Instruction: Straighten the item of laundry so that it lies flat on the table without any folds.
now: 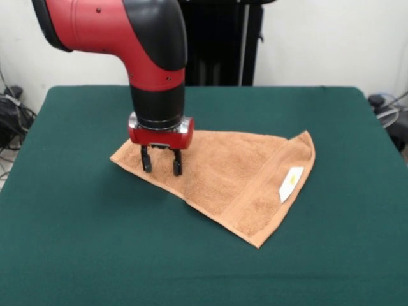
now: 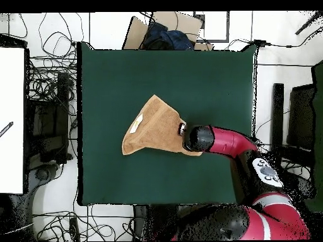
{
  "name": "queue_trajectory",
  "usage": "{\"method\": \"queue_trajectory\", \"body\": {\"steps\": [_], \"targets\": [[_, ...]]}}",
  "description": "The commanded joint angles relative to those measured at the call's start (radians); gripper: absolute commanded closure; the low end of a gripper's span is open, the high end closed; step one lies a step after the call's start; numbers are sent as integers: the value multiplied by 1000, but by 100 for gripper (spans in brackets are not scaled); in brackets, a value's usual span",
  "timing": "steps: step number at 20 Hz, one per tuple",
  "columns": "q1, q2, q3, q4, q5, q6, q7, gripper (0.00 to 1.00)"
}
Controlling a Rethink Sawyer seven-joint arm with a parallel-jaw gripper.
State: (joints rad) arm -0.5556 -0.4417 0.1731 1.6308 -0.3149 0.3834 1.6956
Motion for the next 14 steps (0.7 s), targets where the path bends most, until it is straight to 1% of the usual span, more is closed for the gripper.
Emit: {"method": "queue_trajectory", "body": {"steps": [1, 8, 11, 14], "targets": [[46, 23, 5, -57, -48, -26, 55, 0], [54, 1, -7, -11, -50, -52, 77, 0], [55, 7, -9, -25, -49, -39, 69, 0], [80, 33, -40, -50, -75, -45, 67, 0]]}}
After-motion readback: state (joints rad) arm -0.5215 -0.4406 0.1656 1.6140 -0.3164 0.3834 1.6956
